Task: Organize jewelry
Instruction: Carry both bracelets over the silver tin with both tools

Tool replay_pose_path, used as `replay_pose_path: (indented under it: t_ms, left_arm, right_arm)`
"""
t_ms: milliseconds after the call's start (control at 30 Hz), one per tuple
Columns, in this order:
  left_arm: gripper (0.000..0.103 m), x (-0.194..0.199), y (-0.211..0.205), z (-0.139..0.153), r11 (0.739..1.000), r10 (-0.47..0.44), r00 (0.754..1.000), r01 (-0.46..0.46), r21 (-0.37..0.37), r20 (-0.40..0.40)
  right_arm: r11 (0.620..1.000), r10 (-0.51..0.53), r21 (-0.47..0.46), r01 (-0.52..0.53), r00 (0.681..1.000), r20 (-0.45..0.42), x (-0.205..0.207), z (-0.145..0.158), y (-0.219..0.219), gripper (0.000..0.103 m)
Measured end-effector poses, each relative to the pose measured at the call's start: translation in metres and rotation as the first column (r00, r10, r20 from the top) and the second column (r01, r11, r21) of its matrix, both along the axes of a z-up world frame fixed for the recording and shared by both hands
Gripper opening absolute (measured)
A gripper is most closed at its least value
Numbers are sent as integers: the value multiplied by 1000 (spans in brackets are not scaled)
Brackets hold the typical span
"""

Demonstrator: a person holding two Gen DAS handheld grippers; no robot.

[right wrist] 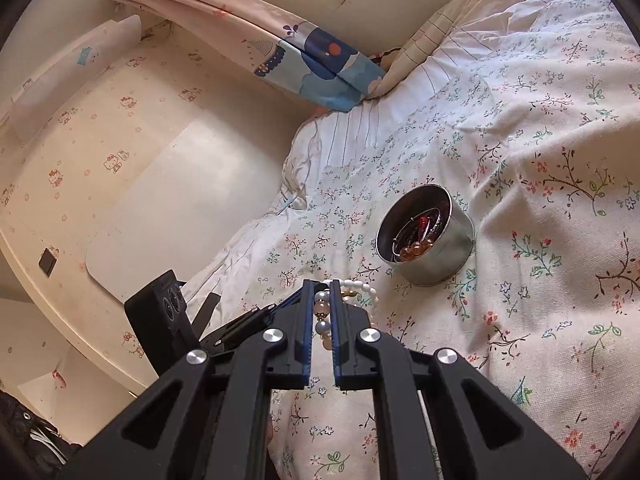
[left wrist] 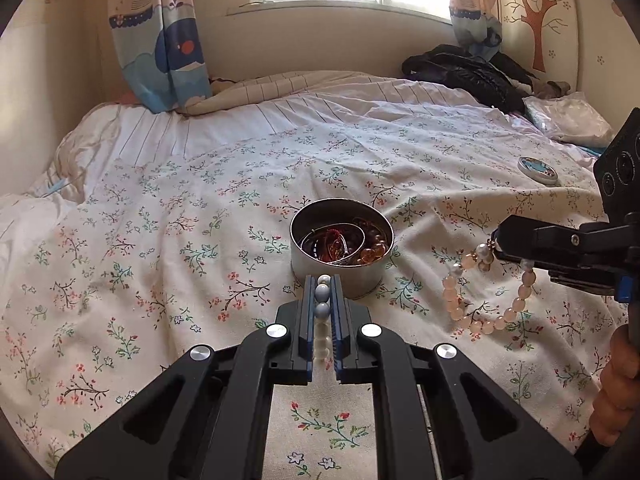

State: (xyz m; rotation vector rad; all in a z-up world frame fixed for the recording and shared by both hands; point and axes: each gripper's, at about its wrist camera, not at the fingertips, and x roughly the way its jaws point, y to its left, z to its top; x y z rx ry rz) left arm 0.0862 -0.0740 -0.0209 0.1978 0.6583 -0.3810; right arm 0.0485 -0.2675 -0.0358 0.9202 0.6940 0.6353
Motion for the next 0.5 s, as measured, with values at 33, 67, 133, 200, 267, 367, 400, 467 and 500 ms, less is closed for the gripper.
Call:
replay_pose_path:
  t_ms: [33,67,133,200,267,367,400,467,500]
  left_arm:
    - [7,0,0,1,1000,0,1000,0,-2,3]
    - [7,1,0,2,1000,2,1000,-2,-6,6]
    - [7,2,1,5,1000,5,1000,-5,-16,14]
    - [7,4,2,8,999,7,1000,-6,-42,19]
    - [7,7,5,14,996,11,1000,-9,-84,24]
    - [7,14,9,21,991,17,999,-13,-136,28]
    - [7,17,9,23,989,18,999,-14,-149,28]
    - [7,23,8,25,985,17,1000,-13,-172,25]
    - [7,26,6,26,984,16,1000,-11,-179,24]
  right_arm:
    - [1000,-3,3,3,1000,3,0,0,0,9]
    - [1000,-6,7,6,1000,6,1,1,-1,9]
    - [1000,-14,20,14,1000,14,2,1,-4,9]
    - [999,-26,40,25,999,22,6,2,-8,9]
    - [997,-41,65,38,999,31,10,2,-12,9]
    - [994,-59,90,55,997,44,18,3,-16,9]
    - [994,-64,96,60,997,46,21,4,-17,9]
    - [993,-70,103,65,996,48,27,4,-17,9]
    - [992,-72,105,67,996,48,30,4,-17,9]
